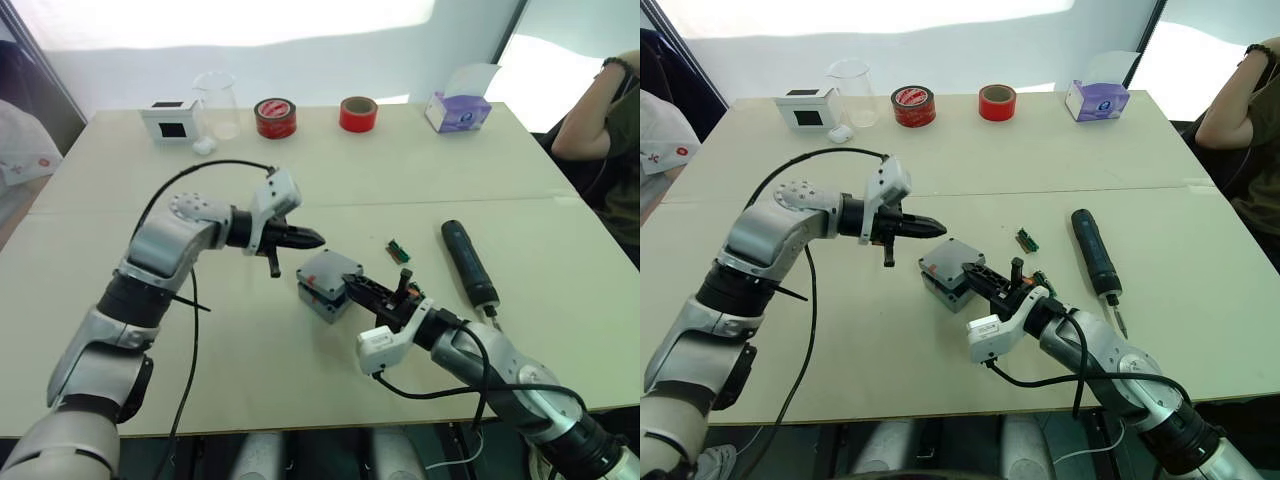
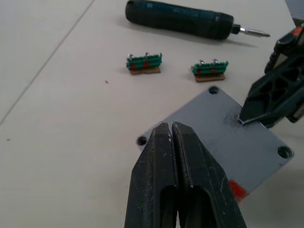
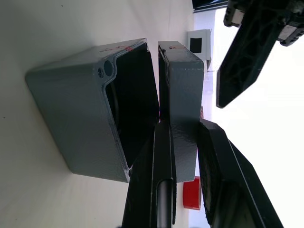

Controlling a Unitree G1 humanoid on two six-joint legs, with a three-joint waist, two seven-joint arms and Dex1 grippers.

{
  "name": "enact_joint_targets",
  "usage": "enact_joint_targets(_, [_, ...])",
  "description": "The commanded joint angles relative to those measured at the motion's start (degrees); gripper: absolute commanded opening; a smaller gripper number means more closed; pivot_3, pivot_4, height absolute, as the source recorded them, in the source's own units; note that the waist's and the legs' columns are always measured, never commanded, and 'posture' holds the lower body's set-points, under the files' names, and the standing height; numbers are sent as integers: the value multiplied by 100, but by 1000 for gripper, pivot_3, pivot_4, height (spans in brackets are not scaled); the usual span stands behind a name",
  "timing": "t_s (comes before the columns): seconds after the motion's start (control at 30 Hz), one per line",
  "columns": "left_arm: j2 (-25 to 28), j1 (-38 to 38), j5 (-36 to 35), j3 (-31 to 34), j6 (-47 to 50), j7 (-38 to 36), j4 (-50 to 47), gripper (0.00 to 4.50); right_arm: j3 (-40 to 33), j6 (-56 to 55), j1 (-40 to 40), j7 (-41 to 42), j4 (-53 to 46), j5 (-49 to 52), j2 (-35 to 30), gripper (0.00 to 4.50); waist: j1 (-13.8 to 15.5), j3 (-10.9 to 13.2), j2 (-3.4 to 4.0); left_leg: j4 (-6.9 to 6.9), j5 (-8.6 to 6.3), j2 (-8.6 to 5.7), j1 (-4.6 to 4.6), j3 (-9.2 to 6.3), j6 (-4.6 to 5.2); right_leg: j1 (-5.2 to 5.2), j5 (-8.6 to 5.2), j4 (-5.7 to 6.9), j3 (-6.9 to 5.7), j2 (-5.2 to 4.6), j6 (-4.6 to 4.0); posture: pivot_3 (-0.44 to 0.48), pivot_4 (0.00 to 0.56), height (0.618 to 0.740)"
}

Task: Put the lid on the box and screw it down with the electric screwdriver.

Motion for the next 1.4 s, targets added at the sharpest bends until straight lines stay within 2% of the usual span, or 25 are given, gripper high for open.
enact_joint_targets(0.03, [62,15,165,-28,-204,-125,-252,53,-158,-115,86,44,-27,-58,82,116,5,0,0,0,0,0,0,-1,0,1,0,0,-1,0,0,0,150,740])
enact_joint_targets(0.43, [59,333,903,-671,-573,-319,-500,53,-262,-269,332,248,137,-62,181,116,20,-3,1,4,-19,0,28,-7,32,36,-1,-7,-6,0,-1,0,150,740])
enact_joint_targets(0.5, [59,404,1274,-899,-801,-215,-373,0,-307,-237,387,257,183,-6,237,1139,27,-6,1,3,-22,0,47,-6,38,56,-2,-10,-6,0,-1,0,150,740])
enact_joint_targets(0.53, [53,425,1409,-966,-888,-179,-319,0,-330,-224,406,256,192,2,264,1357,36,-7,1,2,-25,0,55,-6,43,65,-2,-12,-7,0,-2,0,150,740])
enact_joint_targets(0.6, [49,463,1533,-1016,-1001,-195,-259,0,-367,-228,422,292,205,-14,309,2343,17,-14,-2,1,-28,0,68,-4,48,76,-3,-13,-6,0,-1,0,150,740])
enact_joint_targets(0.73, [74,635,1689,-1114,-1102,-291,-148,0,-489,-274,571,368,51,6,296,3807,16,-43,-5,-3,-37,2,121,-6,61,132,-8,-19,-7,0,-2,0,150,740])
enact_joint_targets(1.07, [15,903,1842,-1110,-1426,-348,-127,0,-936,-346,992,622,-574,301,276,3807,20,-84,-10,-3,-41,3,122,-7,66,133,-13,-18,-7,0,-1,0,150,740])
enact_joint_targets(1.3, [-19,974,1812,-1063,-1484,-429,-182,0,-1094,-301,1131,780,-599,488,319,3807,70,-92,-9,-2,-41,3,123,-6,67,135,-13,-20,-7,0,-1,0,150,740])
enact_joint_targets(1.4, [-31,979,1811,-1037,-1513,-438,-165,0,-1101,-173,1163,993,-604,850,425,3197,86,-94,-8,-2,-41,3,124,-6,67,135,-16,-20,-7,0,-6,0,150,740])
